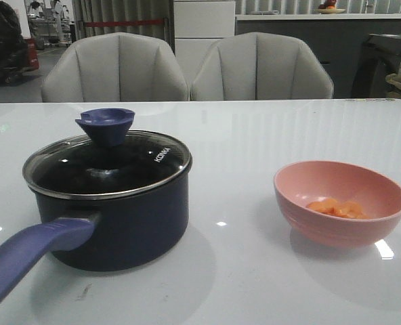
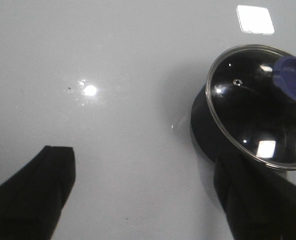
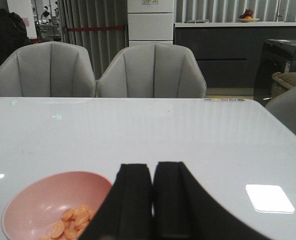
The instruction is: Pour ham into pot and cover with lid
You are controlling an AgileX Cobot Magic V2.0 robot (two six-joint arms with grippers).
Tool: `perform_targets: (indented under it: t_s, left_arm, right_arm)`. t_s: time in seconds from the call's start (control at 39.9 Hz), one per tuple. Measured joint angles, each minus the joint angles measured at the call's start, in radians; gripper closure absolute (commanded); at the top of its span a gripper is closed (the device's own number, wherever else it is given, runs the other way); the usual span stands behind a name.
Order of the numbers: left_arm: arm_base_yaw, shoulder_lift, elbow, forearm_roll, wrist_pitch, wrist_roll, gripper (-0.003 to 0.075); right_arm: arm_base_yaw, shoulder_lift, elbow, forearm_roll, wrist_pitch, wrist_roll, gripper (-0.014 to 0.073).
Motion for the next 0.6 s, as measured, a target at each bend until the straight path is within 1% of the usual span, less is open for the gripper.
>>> perform_targets:
  t_s: [0.15,0.33,0.45,0.55,0.6]
  left_arm:
    - [-0.04,0.146,-0.122,-0.021,0.056,0.0,0.0101]
    - [-0.175,0.296,-0.24,-0.018,0.081,-0.028,0.0101]
    - [-0.289,0.409,-0.319,0.067,0.103,-0.135,0.0101]
    - [-0.362,0.496,-0.386,0.147,0.136,-0.223,0.0101]
    - [-0.392,0.54,-0.43,0.163,0.15,-0.251,0.0101]
  right_arm:
    - [0.0,0.0,0.0,0.0,0.004,0.0,0.0435]
    - [0.0,0.0,0.0,0.0,0.004,0.0,0.0435]
    - [0.0,0.0,0.0,0.0,0.004,0.0,0.0435]
    - [0.0,0.0,0.0,0.0,0.004,0.0,0.0435]
    - [0.0,0.0,0.0,0.0,0.004,0.0,0.0435]
